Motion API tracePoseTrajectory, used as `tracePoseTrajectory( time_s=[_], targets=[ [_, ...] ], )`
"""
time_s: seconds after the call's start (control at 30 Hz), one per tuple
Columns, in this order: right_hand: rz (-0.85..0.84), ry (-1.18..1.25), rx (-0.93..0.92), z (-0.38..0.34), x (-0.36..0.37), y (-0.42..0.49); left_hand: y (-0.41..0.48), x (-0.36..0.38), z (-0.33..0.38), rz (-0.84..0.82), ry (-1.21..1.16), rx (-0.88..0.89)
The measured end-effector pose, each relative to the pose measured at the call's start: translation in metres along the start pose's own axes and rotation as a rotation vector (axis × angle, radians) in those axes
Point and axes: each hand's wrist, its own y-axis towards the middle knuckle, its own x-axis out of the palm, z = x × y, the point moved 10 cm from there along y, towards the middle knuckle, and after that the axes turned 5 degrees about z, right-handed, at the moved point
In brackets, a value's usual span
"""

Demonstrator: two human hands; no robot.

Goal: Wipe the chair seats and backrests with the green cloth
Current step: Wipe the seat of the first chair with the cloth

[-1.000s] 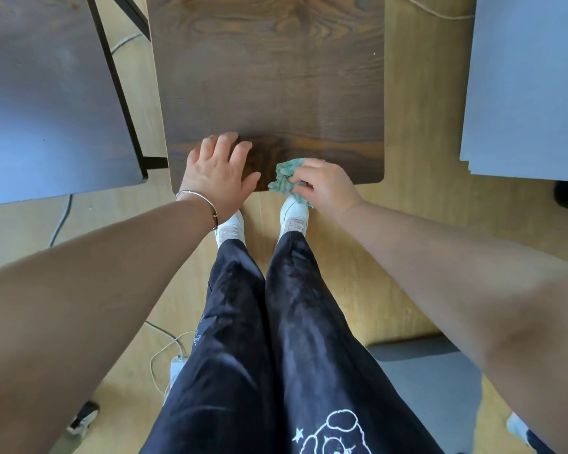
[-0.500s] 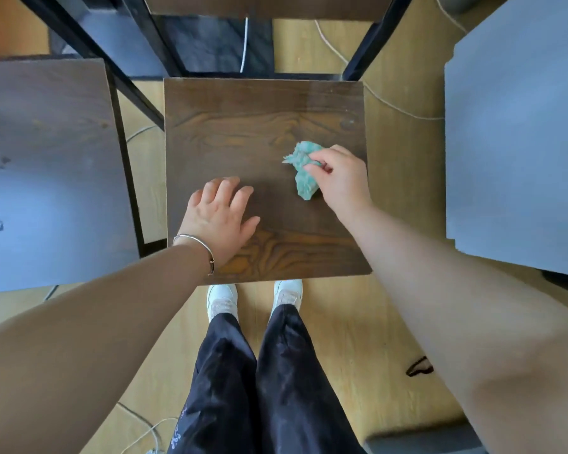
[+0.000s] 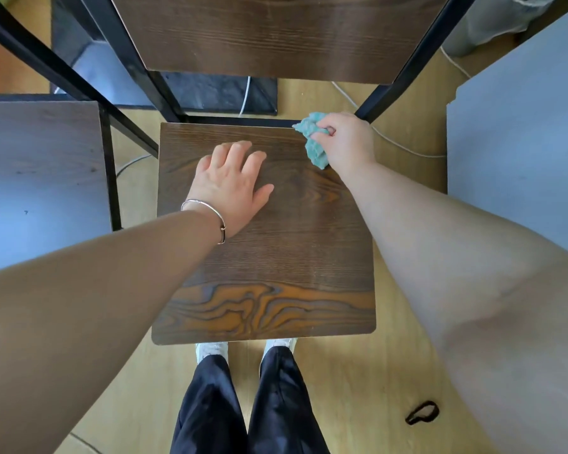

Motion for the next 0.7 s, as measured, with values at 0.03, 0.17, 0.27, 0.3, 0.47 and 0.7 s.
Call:
tracePoseTrajectory(
  time_s=[0.03,0.17,0.27,0.3,0.47,0.7],
  targets=[
    [0.002,0.021,0.024,0.003,0.001,-0.001,0.0,0.002,-0.001,-0.005,-0.001,-0.001],
    [-0.048,0.018,-0.017,0.003,0.008,-0.026,-0.012,0.009,0.003,-0.041,0.001,0.007],
    [-0.138,0.015,-0.098,0.003,0.021,-0.068,-0.033,0.015,0.012,-0.089,-0.004,0.013],
    [-0.159,0.03,-0.12,0.005,0.024,-0.083,-0.041,0.017,0.016,-0.104,-0.01,0.017],
    [-0.21,0.051,-0.184,0.02,0.029,-0.157,-0.083,0.025,0.035,-0.142,-0.016,0.064],
    [-0.261,0.067,-0.199,0.04,0.035,-0.244,-0.131,0.037,0.053,-0.175,-0.024,0.083]
  ],
)
